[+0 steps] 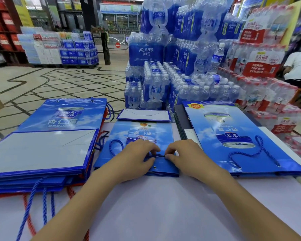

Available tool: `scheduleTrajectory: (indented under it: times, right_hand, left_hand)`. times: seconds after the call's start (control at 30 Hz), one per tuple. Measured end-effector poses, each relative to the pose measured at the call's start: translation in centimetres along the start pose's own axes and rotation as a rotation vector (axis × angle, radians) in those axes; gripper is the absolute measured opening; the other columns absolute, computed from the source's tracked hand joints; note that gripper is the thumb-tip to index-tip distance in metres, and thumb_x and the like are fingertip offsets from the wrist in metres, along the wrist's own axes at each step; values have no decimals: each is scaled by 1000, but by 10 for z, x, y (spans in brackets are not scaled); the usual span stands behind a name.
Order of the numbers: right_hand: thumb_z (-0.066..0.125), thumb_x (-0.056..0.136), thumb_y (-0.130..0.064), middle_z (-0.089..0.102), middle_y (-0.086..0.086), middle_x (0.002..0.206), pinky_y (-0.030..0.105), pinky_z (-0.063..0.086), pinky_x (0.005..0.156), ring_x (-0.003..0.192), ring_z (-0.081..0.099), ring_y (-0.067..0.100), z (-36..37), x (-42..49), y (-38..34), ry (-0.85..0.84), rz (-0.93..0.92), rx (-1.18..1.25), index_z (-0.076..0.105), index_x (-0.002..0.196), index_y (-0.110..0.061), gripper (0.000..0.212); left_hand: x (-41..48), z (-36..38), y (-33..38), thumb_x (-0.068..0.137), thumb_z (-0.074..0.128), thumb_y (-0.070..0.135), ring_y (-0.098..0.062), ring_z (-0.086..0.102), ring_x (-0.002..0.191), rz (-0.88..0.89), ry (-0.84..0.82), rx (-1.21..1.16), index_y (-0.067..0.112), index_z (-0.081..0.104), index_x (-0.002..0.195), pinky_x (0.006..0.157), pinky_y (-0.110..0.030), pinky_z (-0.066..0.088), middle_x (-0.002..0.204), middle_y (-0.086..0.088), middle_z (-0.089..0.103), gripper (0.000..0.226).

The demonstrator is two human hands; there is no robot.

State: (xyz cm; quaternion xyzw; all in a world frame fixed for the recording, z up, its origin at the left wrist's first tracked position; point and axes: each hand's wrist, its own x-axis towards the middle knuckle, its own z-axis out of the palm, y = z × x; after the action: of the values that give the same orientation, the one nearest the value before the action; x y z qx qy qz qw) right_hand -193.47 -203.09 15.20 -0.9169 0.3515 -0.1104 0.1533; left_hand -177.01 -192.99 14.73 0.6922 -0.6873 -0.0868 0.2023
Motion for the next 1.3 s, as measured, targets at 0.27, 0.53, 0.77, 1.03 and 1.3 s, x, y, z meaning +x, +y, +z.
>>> scheduleTrajectory:
  times: [0.27,0.53,0.77,1.03,1.3]
  right_hand:
    - [58,95,-31,69,-13,100,34,48,88,98,57,11,-2,-2,-1,12,10,94,73,97,-28,16]
    - [60,91,-46,62,-14,100,27,45,83,89,51,5,-8,-7,-2,-94,-122,-4,70,100,-31,20]
    - [66,79,-65,59,-16,122,29,43,101,114,50,5,-16,-12,5,-243,-162,-44,66,117,-31,51]
    - [59,83,-65,65,-12,123,33,47,99,115,54,8,-20,-16,3,-240,-151,-93,70,114,-29,49]
    - [57,86,-64,63,-15,128,32,45,100,119,51,7,-22,-17,1,-239,-168,-102,71,114,-29,47]
  left_hand:
    - [7,11,-3,92,62,30,-4,49,82,-22,121,-143,34,61,87,75,-22,42,86,13,56,7]
    - [4,2,0,89,67,15,-2,58,79,-10,152,-300,26,70,91,70,-11,42,82,14,67,11]
    - [-2,-14,-5,95,58,19,4,57,85,60,-122,-138,33,65,90,72,-7,40,87,18,66,16]
    - [-2,-15,-7,96,57,20,3,56,84,56,-146,-134,35,61,90,72,-10,40,87,18,65,17]
    - [-3,-18,-7,97,54,21,5,54,84,29,-142,-91,31,63,93,72,-9,40,88,18,63,14]
